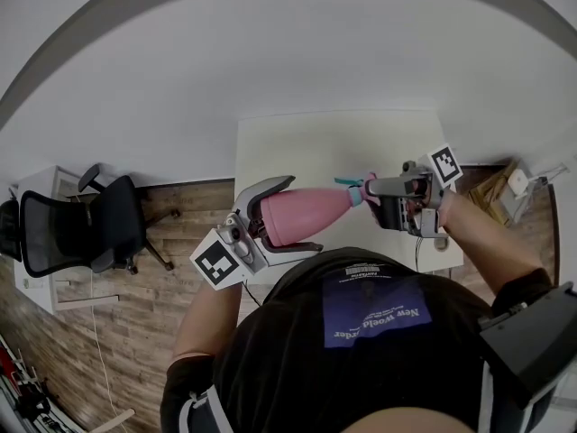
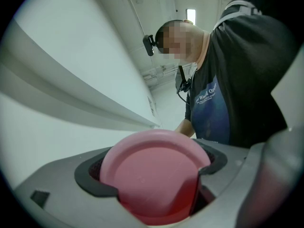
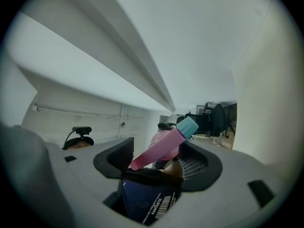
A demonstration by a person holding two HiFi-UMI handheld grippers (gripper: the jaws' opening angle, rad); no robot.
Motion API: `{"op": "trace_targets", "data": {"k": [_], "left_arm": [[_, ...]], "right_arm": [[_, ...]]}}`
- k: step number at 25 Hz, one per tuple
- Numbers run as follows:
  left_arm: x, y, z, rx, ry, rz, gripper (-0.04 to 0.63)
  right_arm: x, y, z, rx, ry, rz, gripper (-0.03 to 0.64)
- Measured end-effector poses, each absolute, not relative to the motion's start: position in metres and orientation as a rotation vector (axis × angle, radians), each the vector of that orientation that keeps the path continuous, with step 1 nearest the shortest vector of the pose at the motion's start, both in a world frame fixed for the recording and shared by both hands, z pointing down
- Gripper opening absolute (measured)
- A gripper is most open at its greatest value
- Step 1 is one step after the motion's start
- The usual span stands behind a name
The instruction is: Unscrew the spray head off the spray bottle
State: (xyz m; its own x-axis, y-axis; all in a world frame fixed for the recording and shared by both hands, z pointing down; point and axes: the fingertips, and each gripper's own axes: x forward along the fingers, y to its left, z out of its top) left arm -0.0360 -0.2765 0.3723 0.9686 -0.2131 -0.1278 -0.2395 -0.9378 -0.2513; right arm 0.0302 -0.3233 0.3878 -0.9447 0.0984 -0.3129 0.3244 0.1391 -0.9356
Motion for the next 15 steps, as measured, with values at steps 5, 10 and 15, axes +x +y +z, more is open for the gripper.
{"op": "trace_targets", "data": {"k": [5, 10, 15], "left_arm": [[-0.034, -0.275, 0.377, -2.83, 0.299, 0.094, 0.494], [-0.034, -0.272, 0.38, -2.84, 0.296, 0.078, 0.492], [-0.034, -0.275, 0.38, -2.88, 0.314, 0.092, 0.492]], "right_arm": [[0.018, -0.318, 0.392, 0.443, 2.289, -1.937, 0.27], [0.014, -0.312, 0.395, 0.41, 2.391, -1.902, 0.16], [0.015, -0.313, 0.394, 0.377, 2.493, -1.831, 0.135]]}}
